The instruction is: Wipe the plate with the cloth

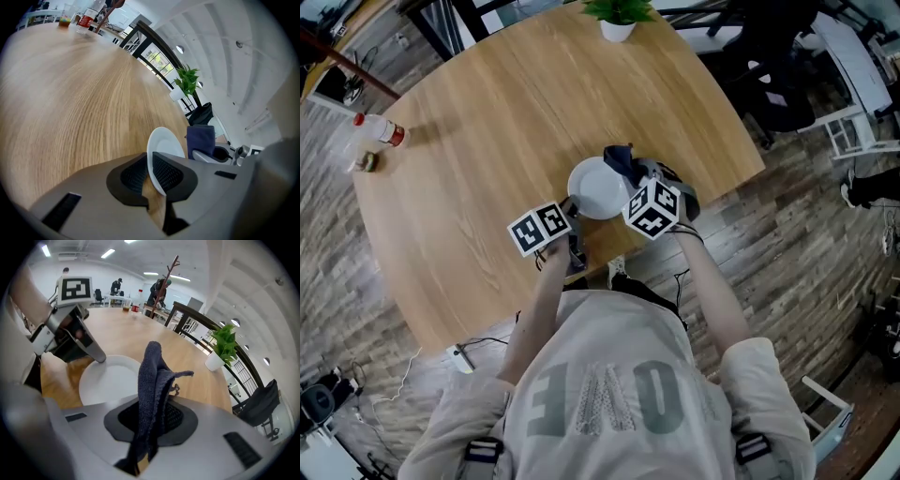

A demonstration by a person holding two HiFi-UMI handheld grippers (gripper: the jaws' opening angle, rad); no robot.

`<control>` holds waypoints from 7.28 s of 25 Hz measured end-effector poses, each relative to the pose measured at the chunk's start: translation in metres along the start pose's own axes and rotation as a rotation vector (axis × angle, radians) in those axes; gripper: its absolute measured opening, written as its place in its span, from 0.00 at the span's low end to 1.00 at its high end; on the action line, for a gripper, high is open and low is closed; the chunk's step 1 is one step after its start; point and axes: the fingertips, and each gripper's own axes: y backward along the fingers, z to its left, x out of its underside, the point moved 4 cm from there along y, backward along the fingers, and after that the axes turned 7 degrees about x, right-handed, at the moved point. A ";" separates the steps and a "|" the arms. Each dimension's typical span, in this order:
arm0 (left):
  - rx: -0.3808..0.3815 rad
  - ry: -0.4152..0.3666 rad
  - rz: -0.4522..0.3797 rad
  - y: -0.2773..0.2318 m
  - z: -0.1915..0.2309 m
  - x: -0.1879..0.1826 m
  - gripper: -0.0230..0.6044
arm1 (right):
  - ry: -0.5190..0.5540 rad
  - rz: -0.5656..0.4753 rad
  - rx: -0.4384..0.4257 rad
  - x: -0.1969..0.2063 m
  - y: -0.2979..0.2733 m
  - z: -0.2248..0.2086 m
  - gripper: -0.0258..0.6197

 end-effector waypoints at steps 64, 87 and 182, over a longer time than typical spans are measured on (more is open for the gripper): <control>-0.020 0.009 -0.075 0.006 0.001 -0.002 0.10 | 0.432 0.082 -0.087 -0.017 -0.017 0.051 0.13; -0.020 0.014 -0.076 0.006 0.001 -0.003 0.09 | 0.332 -0.009 -0.196 -0.018 0.038 0.090 0.13; -0.166 -0.156 -0.025 0.049 0.035 -0.003 0.05 | 0.552 0.000 -0.271 -0.077 -0.009 0.107 0.13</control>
